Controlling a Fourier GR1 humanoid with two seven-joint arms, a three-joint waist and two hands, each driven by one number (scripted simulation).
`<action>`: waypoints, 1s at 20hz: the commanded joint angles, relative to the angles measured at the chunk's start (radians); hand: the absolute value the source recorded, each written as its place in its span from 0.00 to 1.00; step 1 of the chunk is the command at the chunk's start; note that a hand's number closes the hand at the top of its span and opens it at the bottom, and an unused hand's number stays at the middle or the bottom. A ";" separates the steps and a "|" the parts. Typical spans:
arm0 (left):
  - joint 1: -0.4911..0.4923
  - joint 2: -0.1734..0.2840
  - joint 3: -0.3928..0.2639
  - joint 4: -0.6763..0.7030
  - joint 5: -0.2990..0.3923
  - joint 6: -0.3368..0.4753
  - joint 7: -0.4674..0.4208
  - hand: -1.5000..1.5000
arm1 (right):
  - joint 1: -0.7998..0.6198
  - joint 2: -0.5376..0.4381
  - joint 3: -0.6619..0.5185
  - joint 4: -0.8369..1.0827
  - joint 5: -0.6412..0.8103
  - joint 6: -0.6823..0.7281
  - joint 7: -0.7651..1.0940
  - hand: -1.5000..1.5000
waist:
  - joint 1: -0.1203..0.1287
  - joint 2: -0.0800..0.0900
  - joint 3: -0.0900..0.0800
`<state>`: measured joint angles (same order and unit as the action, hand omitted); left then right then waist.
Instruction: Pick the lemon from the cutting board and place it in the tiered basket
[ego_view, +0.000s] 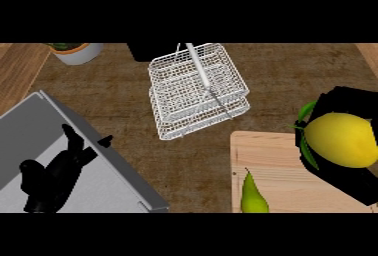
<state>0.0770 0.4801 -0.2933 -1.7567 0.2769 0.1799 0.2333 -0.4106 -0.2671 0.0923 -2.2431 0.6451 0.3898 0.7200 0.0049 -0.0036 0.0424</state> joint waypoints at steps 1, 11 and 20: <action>-0.127 -0.095 0.002 0.056 0.061 -0.010 0.004 0.50 | -0.178 0.045 0.003 0.115 -0.018 0.028 0.111 1.00 | -0.001 0.016 -0.049; -0.150 -0.093 -0.016 0.083 0.070 -0.031 -0.030 0.50 | -0.525 0.147 -0.032 0.499 0.044 -0.070 0.177 1.00 | 0.019 0.024 -0.047; -0.153 -0.122 -0.053 0.047 0.050 0.015 0.002 0.50 | -0.618 0.235 -0.052 0.819 0.083 -0.256 0.041 1.00 | 0.032 0.030 -0.045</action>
<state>0.0172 0.4825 -0.3210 -1.7327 0.2822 0.1805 0.2330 -0.9861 -0.0722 0.0429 -1.5534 0.7015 0.2093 0.7916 0.0483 0.0135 0.0452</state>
